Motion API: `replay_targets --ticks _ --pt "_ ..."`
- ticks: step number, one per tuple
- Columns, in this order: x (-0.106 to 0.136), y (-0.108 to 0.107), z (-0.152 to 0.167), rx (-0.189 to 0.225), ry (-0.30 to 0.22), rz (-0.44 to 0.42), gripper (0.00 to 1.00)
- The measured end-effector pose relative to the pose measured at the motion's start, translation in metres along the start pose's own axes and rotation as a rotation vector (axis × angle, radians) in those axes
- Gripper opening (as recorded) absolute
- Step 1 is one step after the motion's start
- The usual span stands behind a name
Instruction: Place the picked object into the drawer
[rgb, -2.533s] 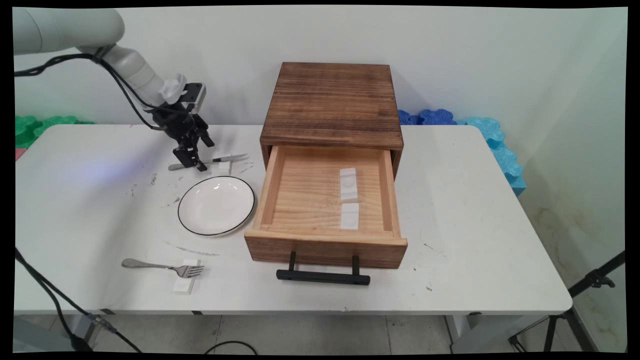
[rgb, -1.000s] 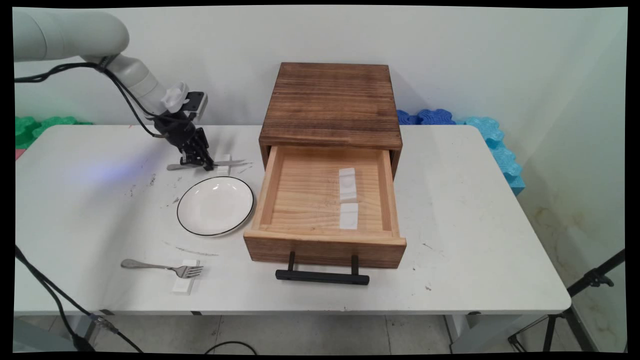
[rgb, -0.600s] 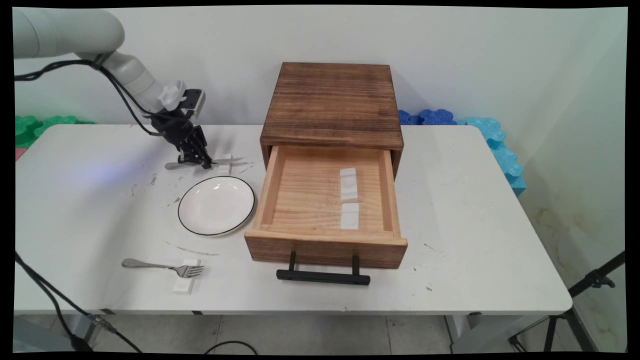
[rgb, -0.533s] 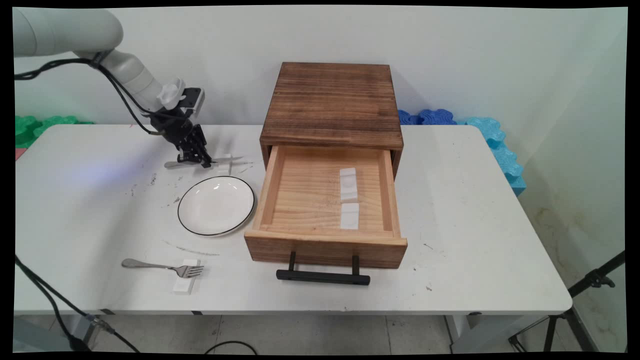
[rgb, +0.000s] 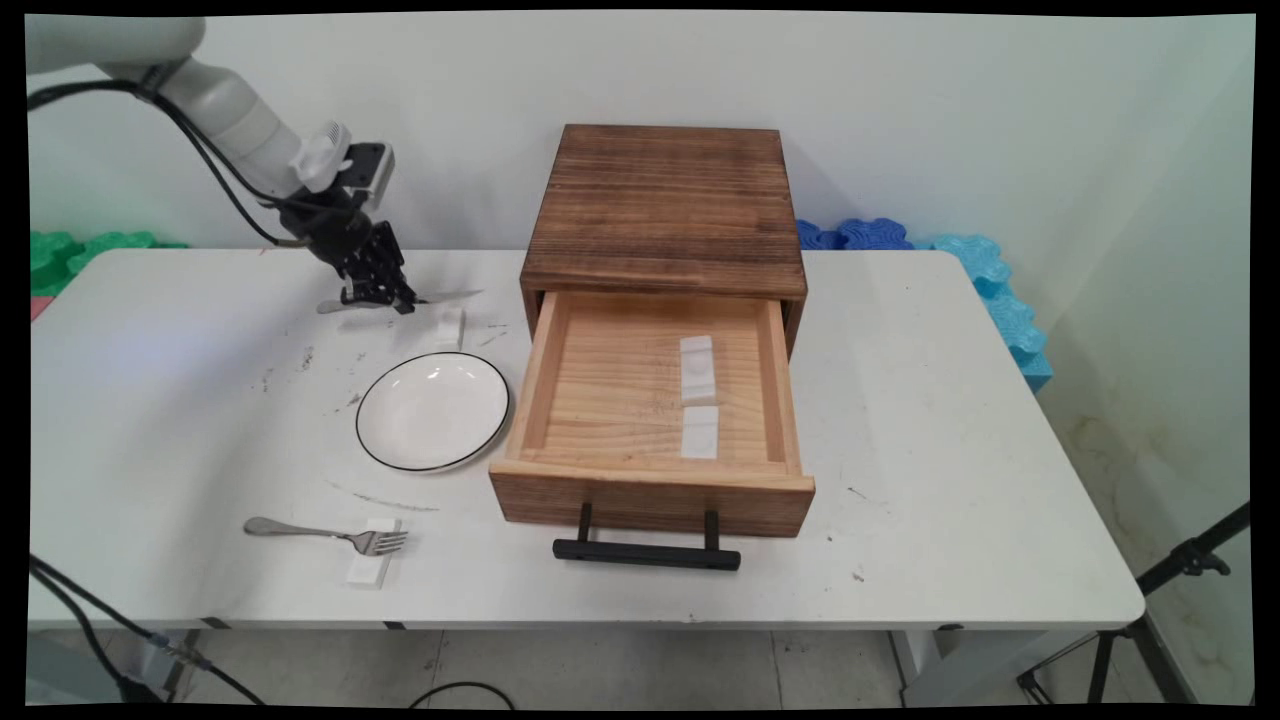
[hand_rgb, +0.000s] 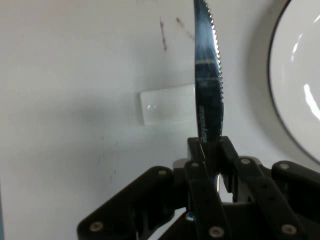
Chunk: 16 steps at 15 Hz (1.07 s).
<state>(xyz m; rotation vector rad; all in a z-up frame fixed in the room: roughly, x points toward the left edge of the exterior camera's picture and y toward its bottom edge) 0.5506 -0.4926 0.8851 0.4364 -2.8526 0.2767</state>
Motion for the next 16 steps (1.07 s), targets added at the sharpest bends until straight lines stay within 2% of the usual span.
replay_targets --ticks 5,9,16 --pt "0.021 0.019 -0.03 0.021 0.019 0.033 0.0" --pt "0.049 0.042 -0.055 0.036 0.043 0.066 0.0" --pt "0.089 0.069 -0.074 0.043 0.08 0.089 0.0"
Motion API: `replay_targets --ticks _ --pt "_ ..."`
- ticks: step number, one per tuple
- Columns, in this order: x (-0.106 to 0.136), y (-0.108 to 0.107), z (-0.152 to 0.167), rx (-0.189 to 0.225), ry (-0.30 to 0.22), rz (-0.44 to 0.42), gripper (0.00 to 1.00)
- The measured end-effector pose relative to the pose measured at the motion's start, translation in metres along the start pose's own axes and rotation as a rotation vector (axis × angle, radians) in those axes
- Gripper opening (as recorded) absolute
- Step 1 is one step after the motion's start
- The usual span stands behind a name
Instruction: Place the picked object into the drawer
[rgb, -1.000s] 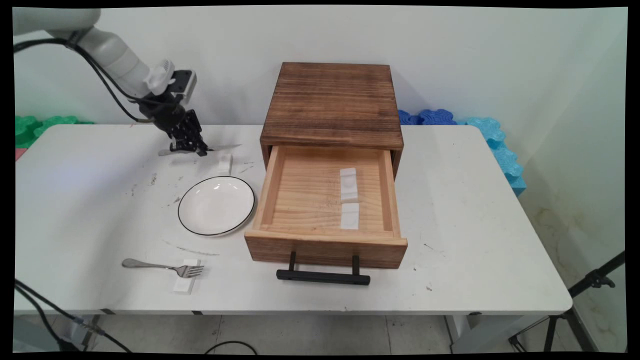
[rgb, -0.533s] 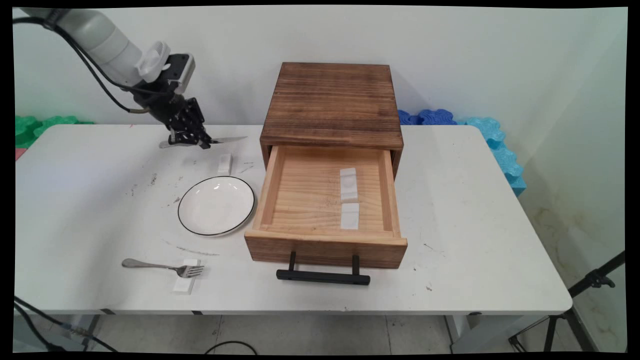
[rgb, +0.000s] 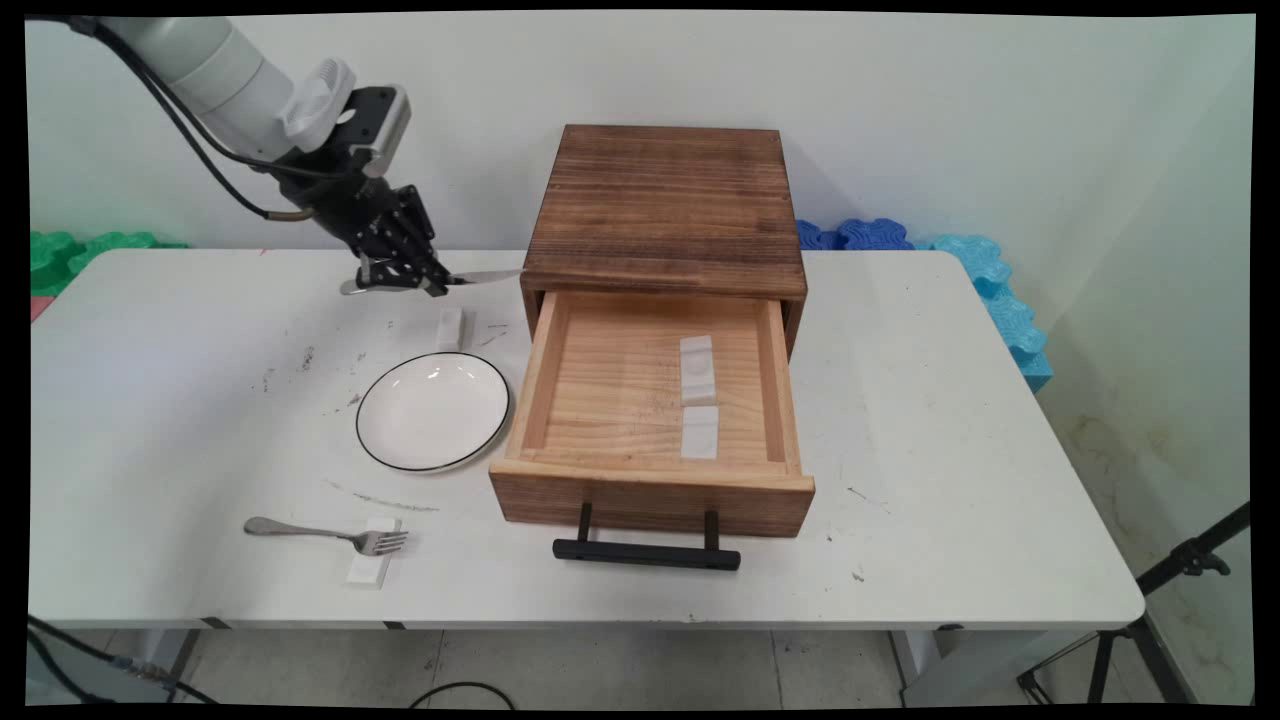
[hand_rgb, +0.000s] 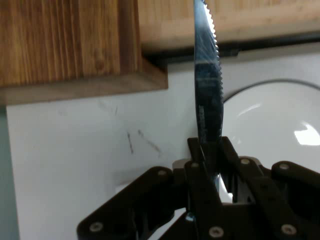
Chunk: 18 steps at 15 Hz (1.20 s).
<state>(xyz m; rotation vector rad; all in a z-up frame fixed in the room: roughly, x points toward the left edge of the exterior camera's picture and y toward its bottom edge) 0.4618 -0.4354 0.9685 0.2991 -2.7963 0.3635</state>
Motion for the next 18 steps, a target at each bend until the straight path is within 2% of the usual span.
replay_targets --ticks 10,18 --pt "0.07 0.019 0.0 0.016 0.056 -0.006 0.0" --pt "0.132 0.026 0.022 0.039 0.081 -0.024 0.0"
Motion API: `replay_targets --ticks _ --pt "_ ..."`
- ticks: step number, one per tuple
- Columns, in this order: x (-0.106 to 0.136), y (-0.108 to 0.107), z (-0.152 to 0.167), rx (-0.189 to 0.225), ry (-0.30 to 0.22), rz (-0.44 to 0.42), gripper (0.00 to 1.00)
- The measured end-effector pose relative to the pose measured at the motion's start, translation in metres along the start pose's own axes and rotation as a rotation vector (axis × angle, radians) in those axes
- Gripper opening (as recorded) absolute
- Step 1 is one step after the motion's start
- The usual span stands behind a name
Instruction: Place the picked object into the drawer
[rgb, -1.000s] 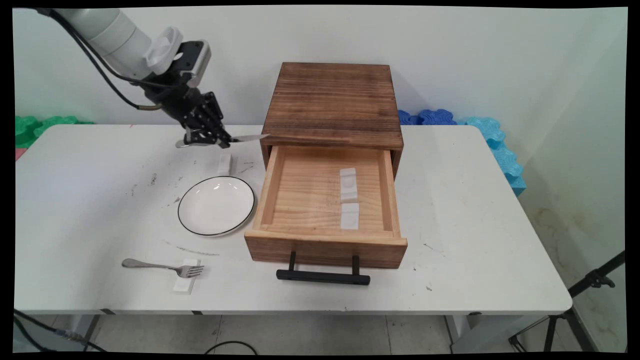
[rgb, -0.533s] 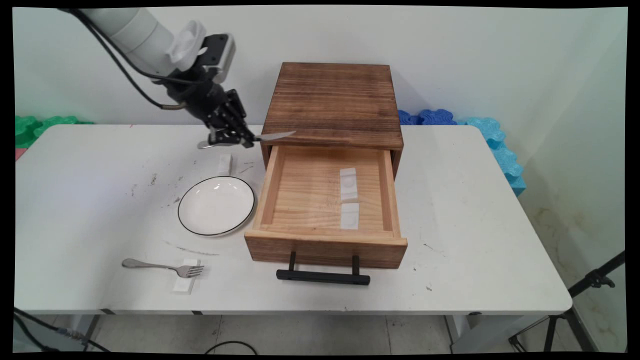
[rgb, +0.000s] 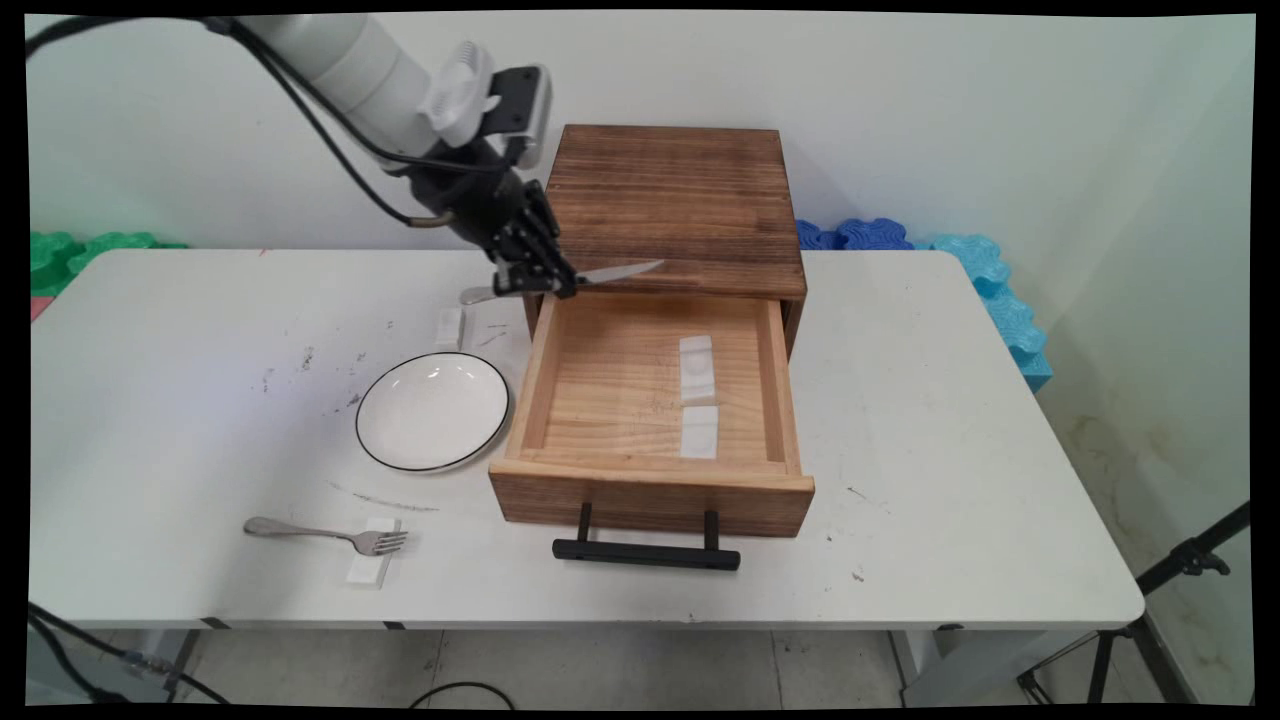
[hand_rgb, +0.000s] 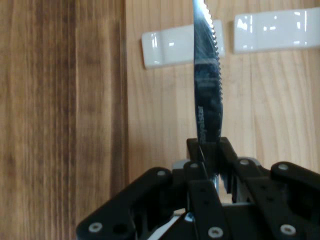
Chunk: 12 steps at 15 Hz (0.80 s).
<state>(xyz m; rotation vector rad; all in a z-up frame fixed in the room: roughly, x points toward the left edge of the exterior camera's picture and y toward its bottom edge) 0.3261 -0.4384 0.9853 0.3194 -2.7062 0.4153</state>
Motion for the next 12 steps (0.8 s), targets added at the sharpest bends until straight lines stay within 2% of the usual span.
replay_targets --ticks 9,12 --pt "0.043 -0.002 0.048 0.019 -0.006 0.007 0.0" --pt "0.051 -0.003 0.061 0.021 -0.009 0.009 0.0"
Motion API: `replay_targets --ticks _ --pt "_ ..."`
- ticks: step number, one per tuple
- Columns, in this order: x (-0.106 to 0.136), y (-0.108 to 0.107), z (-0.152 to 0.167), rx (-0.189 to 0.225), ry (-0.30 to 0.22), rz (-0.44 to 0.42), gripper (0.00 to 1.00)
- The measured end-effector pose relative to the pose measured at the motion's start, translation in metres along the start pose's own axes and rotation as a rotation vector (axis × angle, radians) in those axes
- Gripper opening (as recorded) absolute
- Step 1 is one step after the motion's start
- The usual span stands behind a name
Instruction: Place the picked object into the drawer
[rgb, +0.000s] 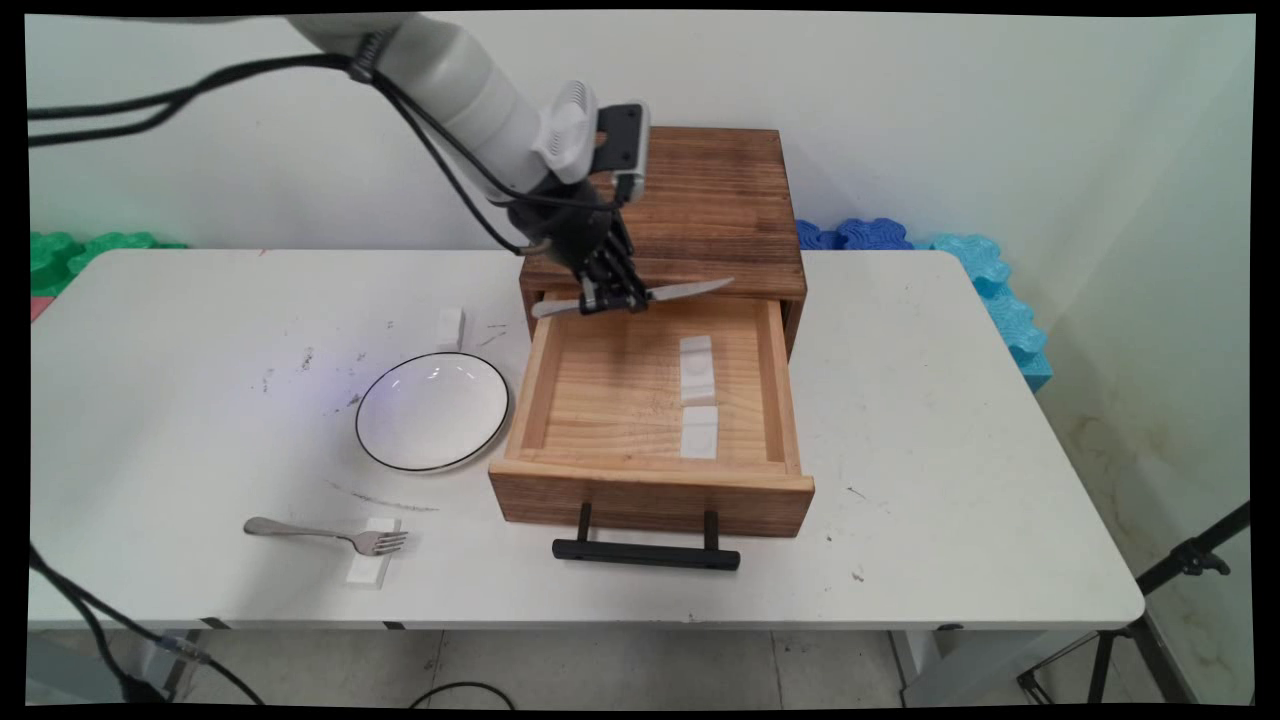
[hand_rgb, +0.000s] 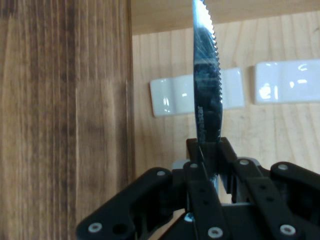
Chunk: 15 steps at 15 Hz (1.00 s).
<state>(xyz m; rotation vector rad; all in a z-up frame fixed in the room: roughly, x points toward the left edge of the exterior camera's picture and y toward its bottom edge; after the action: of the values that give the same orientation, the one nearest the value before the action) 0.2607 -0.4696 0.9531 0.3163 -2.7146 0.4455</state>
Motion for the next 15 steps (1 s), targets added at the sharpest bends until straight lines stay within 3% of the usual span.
replay_targets --ticks 15 --pt "0.013 -0.001 0.058 -0.004 -0.02 -0.02 0.0"
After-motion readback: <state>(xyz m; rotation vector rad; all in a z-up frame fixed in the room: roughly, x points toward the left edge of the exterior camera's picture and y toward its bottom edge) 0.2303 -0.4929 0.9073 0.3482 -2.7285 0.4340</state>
